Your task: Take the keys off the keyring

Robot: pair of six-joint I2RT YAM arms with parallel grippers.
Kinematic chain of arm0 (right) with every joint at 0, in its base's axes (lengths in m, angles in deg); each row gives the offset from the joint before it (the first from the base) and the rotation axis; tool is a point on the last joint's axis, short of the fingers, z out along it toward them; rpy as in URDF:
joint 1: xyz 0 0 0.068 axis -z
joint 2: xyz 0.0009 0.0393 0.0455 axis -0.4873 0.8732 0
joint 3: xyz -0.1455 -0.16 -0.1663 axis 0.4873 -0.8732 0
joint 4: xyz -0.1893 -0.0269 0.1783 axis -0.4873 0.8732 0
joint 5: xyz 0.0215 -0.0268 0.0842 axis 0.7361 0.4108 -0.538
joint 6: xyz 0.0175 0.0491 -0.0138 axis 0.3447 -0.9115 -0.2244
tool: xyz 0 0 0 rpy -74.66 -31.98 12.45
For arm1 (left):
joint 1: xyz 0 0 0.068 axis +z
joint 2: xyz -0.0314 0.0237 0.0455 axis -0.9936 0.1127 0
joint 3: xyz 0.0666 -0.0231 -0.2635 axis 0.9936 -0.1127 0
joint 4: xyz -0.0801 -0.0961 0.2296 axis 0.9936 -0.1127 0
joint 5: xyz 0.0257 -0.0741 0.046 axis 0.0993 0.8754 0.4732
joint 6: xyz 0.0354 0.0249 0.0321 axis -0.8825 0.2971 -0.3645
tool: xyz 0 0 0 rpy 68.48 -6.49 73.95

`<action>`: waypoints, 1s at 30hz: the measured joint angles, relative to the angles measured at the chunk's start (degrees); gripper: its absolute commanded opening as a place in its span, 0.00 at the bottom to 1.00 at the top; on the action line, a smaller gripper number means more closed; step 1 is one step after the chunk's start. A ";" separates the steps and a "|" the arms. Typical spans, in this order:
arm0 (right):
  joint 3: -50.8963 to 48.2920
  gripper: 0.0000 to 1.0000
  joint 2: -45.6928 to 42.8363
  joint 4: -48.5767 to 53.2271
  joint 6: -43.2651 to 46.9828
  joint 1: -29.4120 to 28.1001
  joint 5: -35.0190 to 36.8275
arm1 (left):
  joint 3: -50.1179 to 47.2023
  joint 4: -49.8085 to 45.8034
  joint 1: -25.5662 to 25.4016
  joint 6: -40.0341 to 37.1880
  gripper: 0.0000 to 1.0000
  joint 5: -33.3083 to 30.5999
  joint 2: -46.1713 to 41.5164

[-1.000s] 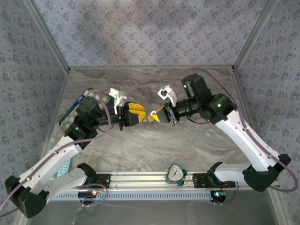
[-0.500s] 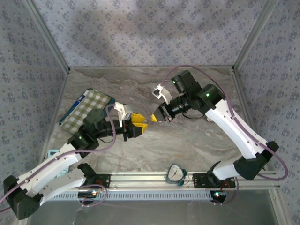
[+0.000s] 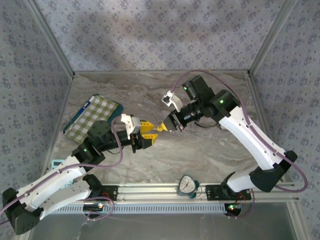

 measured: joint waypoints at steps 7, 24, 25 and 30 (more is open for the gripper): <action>0.00 0.00 0.00 -0.22 0.00 -0.11 -0.04 | 0.02 0.20 -0.96 -1.20 0.42 -0.04 2.01; -0.52 0.00 -0.02 -1.07 0.00 -0.59 -0.28 | 1.55 0.94 -1.46 -2.32 0.37 -1.38 3.13; -0.52 0.00 -0.02 -1.16 0.00 -0.59 -0.28 | 1.60 1.07 -1.46 -2.43 0.33 -1.46 3.21; -0.52 0.00 -0.04 -1.53 0.00 -0.59 -0.50 | 2.21 1.46 -1.49 -3.10 0.16 -1.73 4.26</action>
